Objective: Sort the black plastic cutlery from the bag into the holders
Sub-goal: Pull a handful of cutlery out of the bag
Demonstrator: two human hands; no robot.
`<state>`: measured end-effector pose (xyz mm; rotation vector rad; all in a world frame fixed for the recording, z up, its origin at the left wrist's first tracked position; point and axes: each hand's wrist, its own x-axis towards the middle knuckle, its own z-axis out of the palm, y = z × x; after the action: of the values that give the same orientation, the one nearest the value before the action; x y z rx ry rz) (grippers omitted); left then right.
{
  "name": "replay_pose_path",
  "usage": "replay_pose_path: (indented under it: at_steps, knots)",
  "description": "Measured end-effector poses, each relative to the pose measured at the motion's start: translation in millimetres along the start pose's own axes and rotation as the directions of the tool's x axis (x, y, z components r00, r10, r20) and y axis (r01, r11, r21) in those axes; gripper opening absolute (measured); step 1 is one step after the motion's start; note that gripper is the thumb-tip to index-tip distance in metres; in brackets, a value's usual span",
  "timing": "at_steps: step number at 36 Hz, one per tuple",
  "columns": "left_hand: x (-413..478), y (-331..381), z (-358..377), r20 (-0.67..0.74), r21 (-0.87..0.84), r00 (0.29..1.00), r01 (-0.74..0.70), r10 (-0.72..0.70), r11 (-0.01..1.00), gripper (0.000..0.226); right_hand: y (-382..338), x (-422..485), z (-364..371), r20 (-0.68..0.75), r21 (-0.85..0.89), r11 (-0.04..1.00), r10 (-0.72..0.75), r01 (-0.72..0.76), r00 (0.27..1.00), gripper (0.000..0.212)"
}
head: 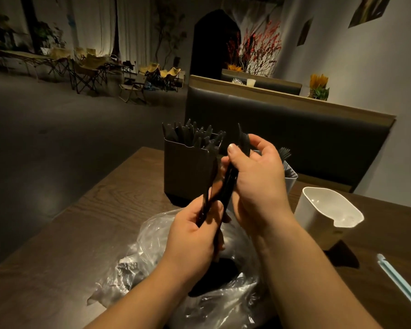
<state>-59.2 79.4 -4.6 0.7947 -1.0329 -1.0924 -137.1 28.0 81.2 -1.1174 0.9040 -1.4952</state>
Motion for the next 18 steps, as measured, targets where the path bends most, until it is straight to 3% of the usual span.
replay_pose_path:
  at_steps: [7, 18]
  knots:
    - [-1.0, 3.2, 3.4, -0.057, -0.157, 0.994, 0.083, -0.093, 0.984, 0.035, -4.0, 8.1, -8.3, 0.09, 0.088, 0.996, 0.027, -0.035, 0.996, 0.039]
    - [-3.1, 7.7, 4.7, -0.011, -0.1, 0.995, 0.101, -0.102, 0.99, 0.03, -17.1, 17.8, -23.5, 0.121, 0.223, 0.975, -0.012, -0.015, 0.993, 0.029]
